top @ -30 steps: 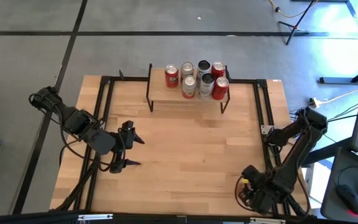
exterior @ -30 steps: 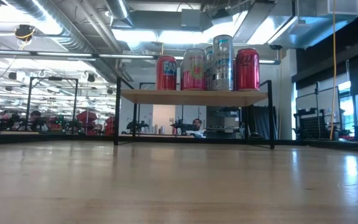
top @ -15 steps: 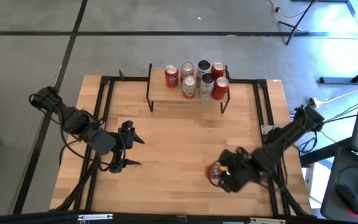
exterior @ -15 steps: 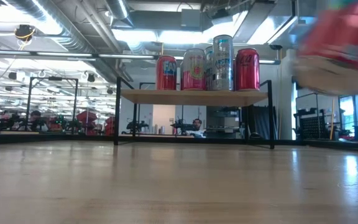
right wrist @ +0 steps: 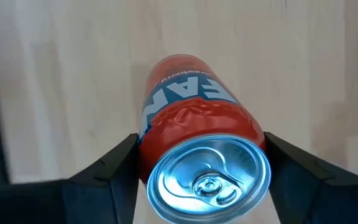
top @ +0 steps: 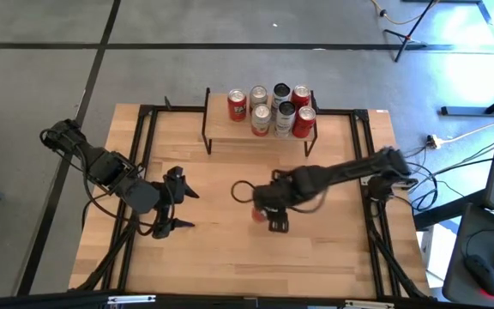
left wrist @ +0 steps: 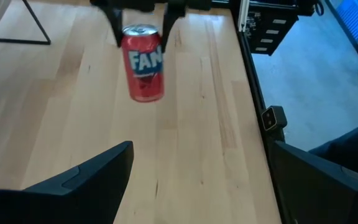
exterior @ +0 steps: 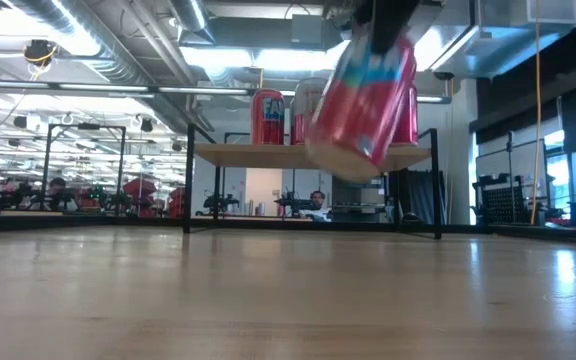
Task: Place canned beverage on shelf
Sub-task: Put the orange soda can aligned with the other orange soda can on the shelf
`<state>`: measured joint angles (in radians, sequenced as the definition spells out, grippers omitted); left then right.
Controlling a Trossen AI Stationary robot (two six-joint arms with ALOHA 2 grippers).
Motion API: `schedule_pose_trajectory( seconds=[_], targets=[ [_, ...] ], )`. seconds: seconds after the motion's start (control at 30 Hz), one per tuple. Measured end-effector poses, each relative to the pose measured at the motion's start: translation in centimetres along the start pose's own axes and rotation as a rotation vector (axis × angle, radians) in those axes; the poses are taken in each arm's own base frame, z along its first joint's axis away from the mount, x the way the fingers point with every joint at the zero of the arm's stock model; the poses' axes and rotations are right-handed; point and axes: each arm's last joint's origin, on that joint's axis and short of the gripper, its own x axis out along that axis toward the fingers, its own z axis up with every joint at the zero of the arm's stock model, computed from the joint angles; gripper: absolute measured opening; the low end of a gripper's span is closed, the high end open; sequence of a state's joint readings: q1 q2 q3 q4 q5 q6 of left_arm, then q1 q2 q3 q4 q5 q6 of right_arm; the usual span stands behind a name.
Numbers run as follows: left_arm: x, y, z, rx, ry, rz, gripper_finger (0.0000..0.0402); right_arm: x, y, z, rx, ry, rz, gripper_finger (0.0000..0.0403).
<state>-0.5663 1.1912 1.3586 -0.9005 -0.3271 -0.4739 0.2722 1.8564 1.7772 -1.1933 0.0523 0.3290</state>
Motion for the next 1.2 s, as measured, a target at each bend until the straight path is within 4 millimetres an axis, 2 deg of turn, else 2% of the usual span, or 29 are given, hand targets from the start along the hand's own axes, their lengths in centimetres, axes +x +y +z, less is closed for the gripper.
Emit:
schedule_pose_trajectory(
  seconds=[0.17, 0.4, 0.53, 0.63, 0.83, 0.97, 1.1, 1.2],
  targets=[
    [0.0, 0.0, 0.0, -0.016, 0.002, 0.007, 0.0364, 2.6, -1.9, 1.7, -0.107, 0.116, -0.034, 0.0253],
    [0.0, 0.1, 0.0, -0.021, 0.000, 0.011, 0.0364, 5.8, -3.3, 2.4, -0.157, 0.216, -0.046, 0.0253],
    [0.0, 0.0, -0.1, -0.040, 0.005, -0.002, 0.0364, 6.7, -3.7, 2.7, -0.160, 0.228, -0.048, 0.0253],
    [0.0, 0.0, 0.1, -0.045, -0.010, -0.004, 0.0364, 7.1, -3.6, 2.8, -0.178, 0.221, -0.045, 0.0255],
    [0.0, 0.0, 0.2, -0.058, -0.020, -0.003, 0.0364, 7.9, -3.5, 3.3, -0.191, 0.203, -0.042, 0.0293],
    [0.1, 0.0, 0.2, -0.058, -0.026, -0.001, 0.0364, 8.0, -3.4, 3.6, -0.192, 0.171, -0.038, 0.0298],
    [0.0, 0.1, 0.3, -0.055, -0.058, 0.059, 0.0364, 7.3, -3.3, 4.0, -0.177, 0.143, -0.034, 0.0300],
    [0.1, 0.2, 0.3, -0.052, -0.060, 0.063, 0.0364, 5.8, -3.1, 4.8, -0.170, 0.095, -0.027, 0.0300]
  ],
)
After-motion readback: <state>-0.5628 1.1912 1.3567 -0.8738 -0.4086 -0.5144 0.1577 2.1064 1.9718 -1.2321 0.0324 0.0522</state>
